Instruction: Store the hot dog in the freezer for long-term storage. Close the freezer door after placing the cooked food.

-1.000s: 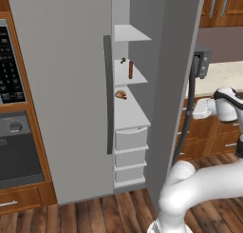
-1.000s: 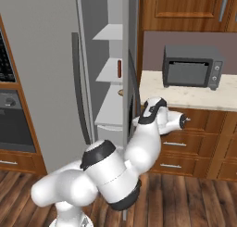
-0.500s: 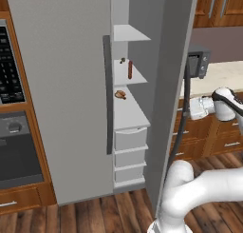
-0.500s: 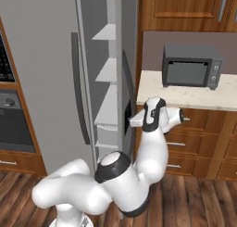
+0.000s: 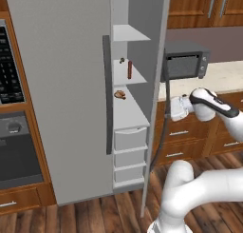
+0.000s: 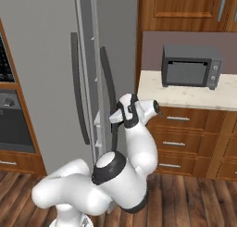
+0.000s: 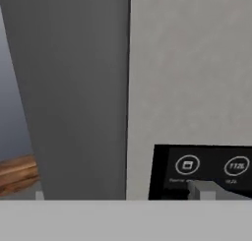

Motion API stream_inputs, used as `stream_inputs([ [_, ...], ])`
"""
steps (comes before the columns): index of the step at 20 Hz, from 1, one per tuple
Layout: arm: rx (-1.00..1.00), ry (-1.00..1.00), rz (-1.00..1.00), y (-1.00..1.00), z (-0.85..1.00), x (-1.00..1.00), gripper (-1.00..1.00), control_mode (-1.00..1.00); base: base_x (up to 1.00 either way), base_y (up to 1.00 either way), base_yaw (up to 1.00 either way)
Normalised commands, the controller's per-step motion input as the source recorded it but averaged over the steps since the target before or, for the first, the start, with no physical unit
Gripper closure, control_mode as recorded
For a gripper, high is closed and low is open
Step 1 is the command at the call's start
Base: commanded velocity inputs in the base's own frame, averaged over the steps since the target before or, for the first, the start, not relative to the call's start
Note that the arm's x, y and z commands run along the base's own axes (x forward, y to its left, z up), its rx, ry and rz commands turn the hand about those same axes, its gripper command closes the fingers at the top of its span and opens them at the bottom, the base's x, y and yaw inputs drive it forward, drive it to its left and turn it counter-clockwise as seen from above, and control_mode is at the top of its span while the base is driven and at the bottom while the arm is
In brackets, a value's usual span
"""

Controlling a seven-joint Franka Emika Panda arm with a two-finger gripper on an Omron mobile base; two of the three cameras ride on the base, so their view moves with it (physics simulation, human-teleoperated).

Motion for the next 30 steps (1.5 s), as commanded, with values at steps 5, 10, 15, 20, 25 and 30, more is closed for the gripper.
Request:
stream_inputs([
  [5, -0.04, 0.09, -0.05, 0.83, 0.0, 0.44, -1.0, -1.0, 0.0, 0.0, 0.0],
  [10, -0.04, 0.21, -0.12, 0.65, 0.0, 0.58, -1.0, -1.0, 0.0, 0.0, 0.0],
  [15, -0.01, 0.17, -0.1, 0.12, 0.0, 0.45, -1.0, -1.0, 0.0, 0.0, 0.0],
  [20, -0.02, 0.13, -0.14, 0.23, 0.02, 0.35, -1.0, -1.0, 0.0, 0.0, 0.0],
  [25, -0.2, 0.16, -0.24, 0.54, 0.22, 0.36, -1.0, -1.0, 0.0, 0.0, 0.0],
  [30, -0.24, 0.13, -0.19, 0.34, 0.22, 0.36, -1.0, -1.0, 0.0, 0.0, 0.0],
])
